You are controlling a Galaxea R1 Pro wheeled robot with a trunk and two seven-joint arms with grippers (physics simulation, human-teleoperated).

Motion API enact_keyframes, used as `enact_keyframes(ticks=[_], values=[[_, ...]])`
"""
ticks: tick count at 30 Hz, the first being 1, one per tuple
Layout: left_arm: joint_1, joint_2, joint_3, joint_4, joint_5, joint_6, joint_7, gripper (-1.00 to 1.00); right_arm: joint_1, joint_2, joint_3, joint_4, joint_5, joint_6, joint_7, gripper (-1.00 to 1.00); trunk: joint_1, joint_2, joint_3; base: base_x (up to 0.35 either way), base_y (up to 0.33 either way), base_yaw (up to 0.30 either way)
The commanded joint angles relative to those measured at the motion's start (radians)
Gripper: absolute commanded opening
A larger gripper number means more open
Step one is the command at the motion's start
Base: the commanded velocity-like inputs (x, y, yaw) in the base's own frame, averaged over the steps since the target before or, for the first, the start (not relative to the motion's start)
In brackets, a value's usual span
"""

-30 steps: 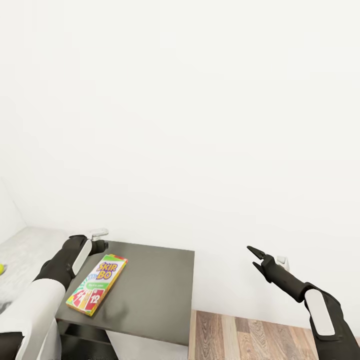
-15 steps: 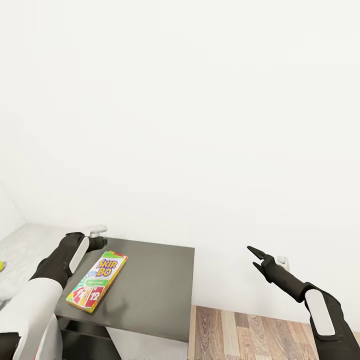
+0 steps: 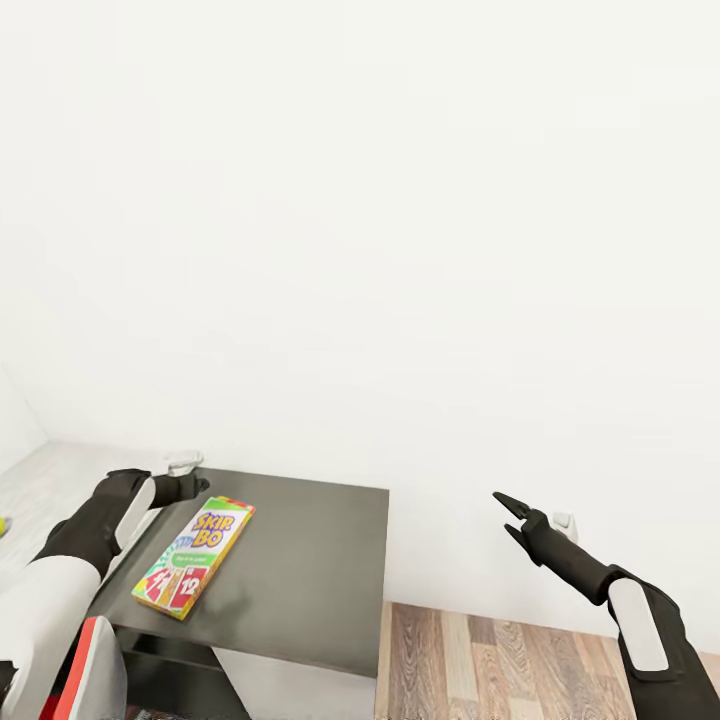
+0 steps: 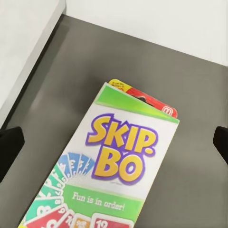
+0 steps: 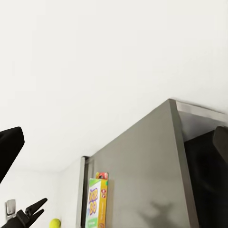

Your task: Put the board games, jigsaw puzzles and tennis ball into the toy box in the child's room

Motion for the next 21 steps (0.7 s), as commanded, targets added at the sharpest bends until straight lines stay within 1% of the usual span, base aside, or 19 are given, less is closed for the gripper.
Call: enact_keyframes(ticks=[1,16,19,21], values=[[-0.001,0.0,0.0,-0.001,0.0,0.004,-0.004,1.0,-0.001,0.001,-0.002,0.0,0.0,0.007,0.003,1.0,0.001,-0.002,-0.004,0.0,0.0,0.0],[-0.001,0.002,0.0,-0.003,-0.002,0.001,-0.012,1.0,-0.001,0.005,-0.001,0.0,0.0,0.007,0.004,1.0,0.001,-0.002,-0.029,0.0,0.0,0.0],[-0.002,0.004,0.0,-0.003,-0.002,0.001,-0.026,1.0,-0.001,0.006,-0.001,-0.001,0.0,0.007,0.003,1.0,0.001,-0.002,-0.033,0.0,0.0,0.0],[-0.002,0.014,0.0,-0.003,-0.001,0.001,-0.053,1.0,-0.001,0.007,-0.001,0.0,0.0,0.007,0.001,1.0,0.001,-0.002,-0.037,0.0,0.0,0.0]])
